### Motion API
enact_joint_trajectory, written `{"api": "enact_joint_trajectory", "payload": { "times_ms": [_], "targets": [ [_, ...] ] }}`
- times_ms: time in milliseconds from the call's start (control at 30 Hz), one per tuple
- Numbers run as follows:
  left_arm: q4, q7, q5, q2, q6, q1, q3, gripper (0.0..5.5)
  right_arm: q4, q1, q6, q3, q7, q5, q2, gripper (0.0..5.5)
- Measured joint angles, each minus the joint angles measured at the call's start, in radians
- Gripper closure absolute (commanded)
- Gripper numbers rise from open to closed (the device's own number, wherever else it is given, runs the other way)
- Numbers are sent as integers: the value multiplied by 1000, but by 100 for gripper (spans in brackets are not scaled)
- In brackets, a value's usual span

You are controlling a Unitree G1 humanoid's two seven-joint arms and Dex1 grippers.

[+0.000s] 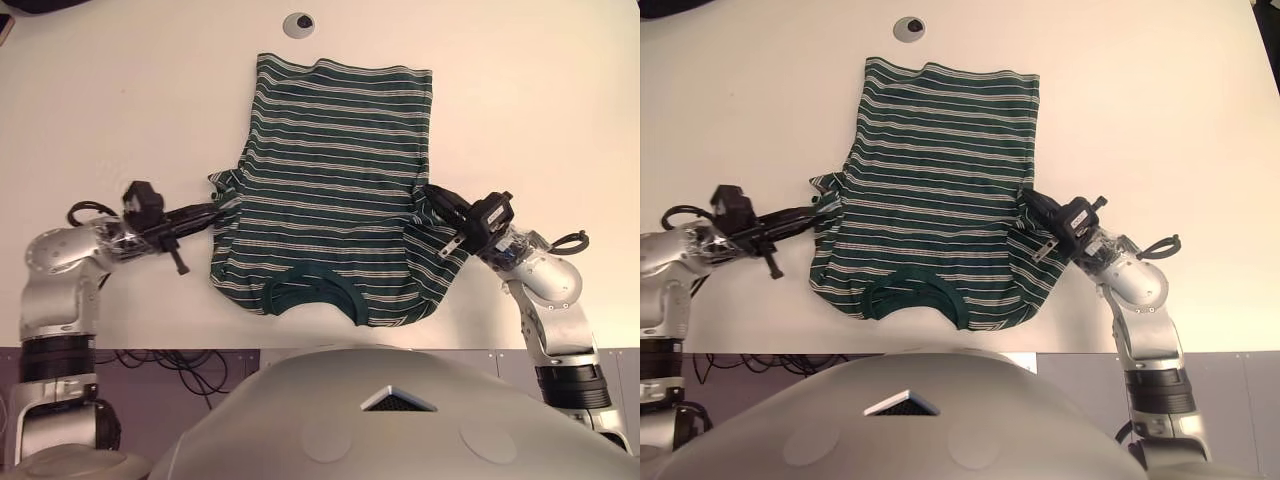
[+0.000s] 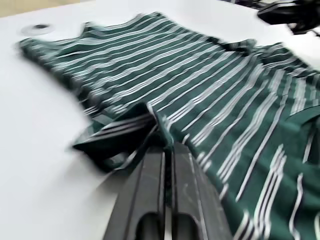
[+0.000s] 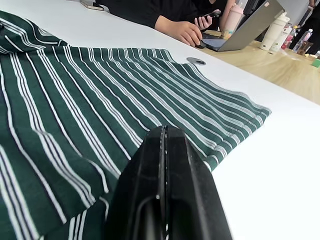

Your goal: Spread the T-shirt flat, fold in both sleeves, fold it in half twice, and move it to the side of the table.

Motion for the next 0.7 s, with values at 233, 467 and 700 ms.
{"api": "enact_joint_trajectory", "payload": {
  "times_ms": [233,467,700],
  "targets": [
    [-103,150,151,-75,55,-5,-186,516,-8,30,48,-1,1,-5,-2,550],
    [-120,211,244,-55,4,12,-257,406,-145,136,361,-183,-55,236,0,429],
    [-128,221,249,-15,-69,49,-273,375,-273,304,550,-340,-70,367,-5,356]
  ]
}}
